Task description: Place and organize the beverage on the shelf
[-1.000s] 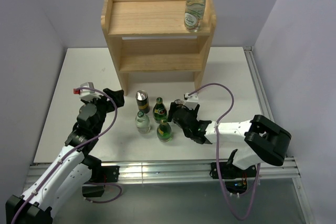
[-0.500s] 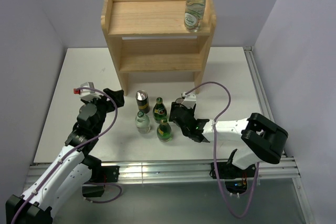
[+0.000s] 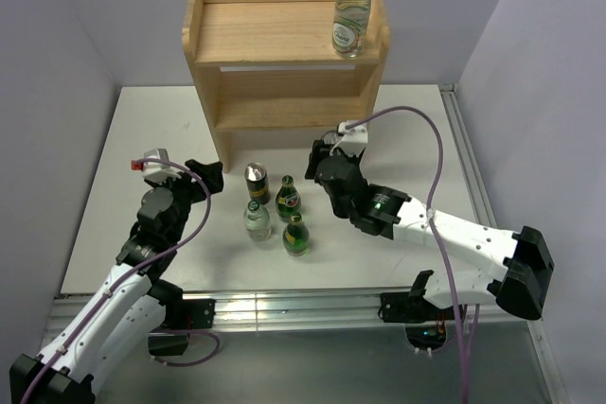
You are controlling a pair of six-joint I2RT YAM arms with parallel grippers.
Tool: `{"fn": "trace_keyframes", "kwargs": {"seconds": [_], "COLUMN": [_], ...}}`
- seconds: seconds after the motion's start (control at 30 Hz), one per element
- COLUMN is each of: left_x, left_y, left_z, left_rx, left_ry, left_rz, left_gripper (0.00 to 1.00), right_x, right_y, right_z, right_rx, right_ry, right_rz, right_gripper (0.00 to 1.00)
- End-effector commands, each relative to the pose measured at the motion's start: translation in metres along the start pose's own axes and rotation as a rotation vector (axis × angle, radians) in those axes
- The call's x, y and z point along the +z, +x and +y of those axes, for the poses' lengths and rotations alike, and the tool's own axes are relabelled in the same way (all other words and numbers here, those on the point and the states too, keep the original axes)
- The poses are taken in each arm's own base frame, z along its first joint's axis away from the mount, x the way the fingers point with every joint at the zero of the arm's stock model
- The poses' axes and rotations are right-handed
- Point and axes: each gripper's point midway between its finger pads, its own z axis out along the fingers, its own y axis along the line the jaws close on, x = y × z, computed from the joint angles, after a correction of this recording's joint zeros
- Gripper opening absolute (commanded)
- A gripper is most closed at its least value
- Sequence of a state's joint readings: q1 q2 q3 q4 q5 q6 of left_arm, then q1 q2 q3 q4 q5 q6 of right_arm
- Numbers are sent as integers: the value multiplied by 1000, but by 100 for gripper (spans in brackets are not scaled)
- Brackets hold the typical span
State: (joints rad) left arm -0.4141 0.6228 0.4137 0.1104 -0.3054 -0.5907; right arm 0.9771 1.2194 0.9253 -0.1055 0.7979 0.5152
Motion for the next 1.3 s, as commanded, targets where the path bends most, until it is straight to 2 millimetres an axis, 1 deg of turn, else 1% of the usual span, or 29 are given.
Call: {"fn": "trace_keyframes", "kwargs": {"seconds": [0.0,0.03,0.07,0.1,0.13,0.17,0.2,0.3,0.33,0.37,0.4,0.43,0.57,0.73,0.9,0.93,0.97,1.03,1.13,1.2,1.27], "left_x": [-2,-2,-3,-3,-3,-4,-4,-6,-6,-6,-6,-6,-6,-6,-6,-6,-6,-6,-6,-5,-5], "left_y": [-11,-11,-11,-11,-12,-12,-13,-14,-13,-14,-14,-14,-14,-14,-13,-13,-13,-13,-13,-13,-12], "left_z": [-6,-6,-6,-7,-6,-6,-6,-6,-6,-6,-6,-6,-5,-5,-4,-4,-3,-3,-3,-3,-3], "left_rx": [-5,-5,-5,-7,-6,-5,-5,-5,-3,-3,-2,-1,0,4,4,8,9,9,10,10,13], "left_ry": [24,25,25,26,24,24,26,28,26,25,26,24,23,22,20,18,15,15,16,15,14], "left_rz": [-41,-40,-40,-41,-43,-44,-44,-47,-47,-49,-48,-47,-48,-47,-47,-46,-44,-44,-46,-47,-42], "left_gripper": [98,98,98,98,98,98,98,98,98,98,98,98,98,98,98,98,98,98,98,98,98], "right_x": [-8,-6,-2,2,6,10,18,33,39,47,49,53,70,84,94,98,99,102,110,111,114], "right_y": [-74,-81,-84,-100,-104,-114,-120,-135,-137,-136,-143,-145,-145,-150,-157,-155,-159,-161,-160,-162,-159], "right_z": [-6,-6,-6,-10,-11,-10,-18,-22,-28,-28,-28,-31,-29,-30,-30,-30,-29,-30,-30,-30,-32], "right_rx": [11,10,-10,13,13,13,17,22,22,10,14,9,4,-8,5,-1,6,5,-3,0,2], "right_ry": [62,66,72,79,80,84,102,122,139,148,151,161,167,184,192,197,194,200,213,213,217], "right_rz": [-146,-153,-148,-165,-166,-179,-181,-194,-193,-187,-195,-195,-190,-196,-207,-199,-206,-210,-208,-212,-208], "right_gripper": [0,0,0,0,0,0,0,0,0,0,0,0,0,0,0,0,0,0,0,0,0]}}
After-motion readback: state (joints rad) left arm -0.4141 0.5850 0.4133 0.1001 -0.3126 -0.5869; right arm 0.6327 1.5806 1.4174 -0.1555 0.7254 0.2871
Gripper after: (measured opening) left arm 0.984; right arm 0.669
